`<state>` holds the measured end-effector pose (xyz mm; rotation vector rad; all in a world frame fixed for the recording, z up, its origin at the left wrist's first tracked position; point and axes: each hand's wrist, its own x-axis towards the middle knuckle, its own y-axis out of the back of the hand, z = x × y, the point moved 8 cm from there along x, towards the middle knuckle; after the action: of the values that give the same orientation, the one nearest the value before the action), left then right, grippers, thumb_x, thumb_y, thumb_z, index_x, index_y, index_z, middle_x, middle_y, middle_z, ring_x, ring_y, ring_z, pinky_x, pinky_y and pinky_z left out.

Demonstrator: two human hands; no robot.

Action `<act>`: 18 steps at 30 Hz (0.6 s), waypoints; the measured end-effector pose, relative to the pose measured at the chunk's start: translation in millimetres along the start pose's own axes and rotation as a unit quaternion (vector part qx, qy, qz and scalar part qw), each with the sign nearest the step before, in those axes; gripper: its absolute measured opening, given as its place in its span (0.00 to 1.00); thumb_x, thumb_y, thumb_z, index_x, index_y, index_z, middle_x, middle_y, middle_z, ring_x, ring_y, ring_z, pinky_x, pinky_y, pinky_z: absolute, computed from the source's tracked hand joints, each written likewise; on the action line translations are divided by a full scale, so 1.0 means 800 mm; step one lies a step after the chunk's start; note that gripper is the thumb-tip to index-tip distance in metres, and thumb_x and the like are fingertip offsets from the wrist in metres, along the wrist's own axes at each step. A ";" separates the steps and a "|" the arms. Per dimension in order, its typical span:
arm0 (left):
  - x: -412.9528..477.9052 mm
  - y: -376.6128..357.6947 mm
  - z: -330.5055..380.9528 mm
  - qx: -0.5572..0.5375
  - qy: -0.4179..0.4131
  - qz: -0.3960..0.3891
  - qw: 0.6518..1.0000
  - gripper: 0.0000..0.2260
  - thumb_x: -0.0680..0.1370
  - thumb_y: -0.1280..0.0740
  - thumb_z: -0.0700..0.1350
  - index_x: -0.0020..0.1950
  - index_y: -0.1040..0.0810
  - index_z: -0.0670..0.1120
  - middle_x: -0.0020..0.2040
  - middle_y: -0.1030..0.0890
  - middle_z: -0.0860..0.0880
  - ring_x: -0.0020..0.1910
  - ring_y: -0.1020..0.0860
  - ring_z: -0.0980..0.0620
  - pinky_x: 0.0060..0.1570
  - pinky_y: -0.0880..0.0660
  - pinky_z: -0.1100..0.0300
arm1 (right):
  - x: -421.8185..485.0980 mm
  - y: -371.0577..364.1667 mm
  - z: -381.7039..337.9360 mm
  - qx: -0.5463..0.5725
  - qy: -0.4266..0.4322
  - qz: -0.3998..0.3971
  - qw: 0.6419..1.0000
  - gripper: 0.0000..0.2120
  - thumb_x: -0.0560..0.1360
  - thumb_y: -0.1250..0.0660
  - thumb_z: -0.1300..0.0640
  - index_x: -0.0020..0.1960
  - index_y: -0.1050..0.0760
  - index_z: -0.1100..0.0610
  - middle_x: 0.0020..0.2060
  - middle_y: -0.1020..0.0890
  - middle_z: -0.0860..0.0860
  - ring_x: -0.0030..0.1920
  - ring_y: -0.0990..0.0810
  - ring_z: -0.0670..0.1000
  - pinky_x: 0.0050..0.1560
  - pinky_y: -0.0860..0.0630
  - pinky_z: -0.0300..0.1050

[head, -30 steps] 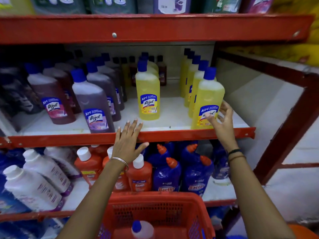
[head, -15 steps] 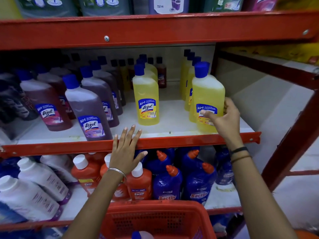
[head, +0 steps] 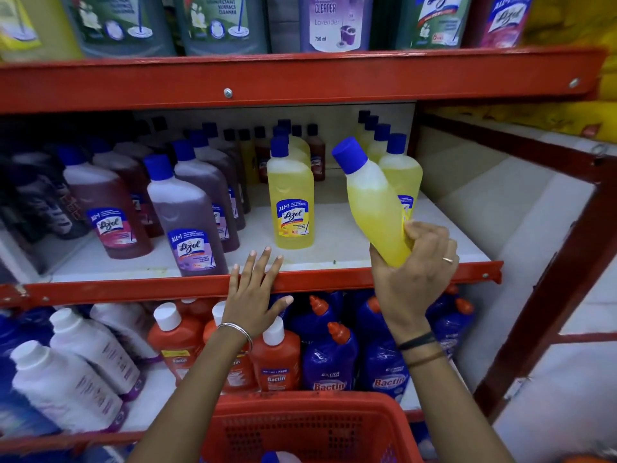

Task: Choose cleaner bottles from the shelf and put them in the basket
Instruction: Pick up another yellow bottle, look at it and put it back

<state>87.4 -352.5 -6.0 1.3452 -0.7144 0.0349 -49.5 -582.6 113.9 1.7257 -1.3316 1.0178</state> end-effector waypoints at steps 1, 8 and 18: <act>0.000 0.000 0.000 0.001 -0.003 -0.001 1.000 0.33 0.74 0.56 0.69 0.74 0.50 0.52 0.75 0.45 0.45 0.73 0.51 0.44 0.66 0.54 0.42 | -0.001 0.003 0.000 0.025 -0.015 -0.013 1.000 0.24 0.61 0.22 0.56 0.50 0.32 0.59 0.45 0.20 0.60 0.46 0.29 0.53 0.43 0.34 0.47; -0.001 0.000 0.000 -0.015 -0.011 0.002 1.000 0.33 0.73 0.51 0.67 0.74 0.53 0.54 0.75 0.50 0.48 0.73 0.54 0.45 0.66 0.56 0.42 | -0.024 -0.047 0.018 0.524 -0.374 -0.277 0.713 0.21 0.62 0.22 0.56 0.52 0.25 0.57 0.41 0.14 0.52 0.40 0.16 0.52 0.37 0.19 0.45; 0.001 0.001 -0.001 -0.014 -0.008 0.000 1.000 0.32 0.73 0.47 0.64 0.74 0.53 0.55 0.75 0.46 0.47 0.73 0.52 0.44 0.65 0.55 0.43 | -0.062 -0.082 -0.059 0.778 -0.397 -0.407 0.268 0.32 0.74 0.35 0.49 0.70 0.41 0.66 0.50 0.20 0.59 0.45 0.21 0.54 0.46 0.25 0.46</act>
<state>87.7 -351.9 -5.3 1.3194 -0.7259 0.0124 -0.4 -506.7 84.9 3.8495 1.3889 0.4443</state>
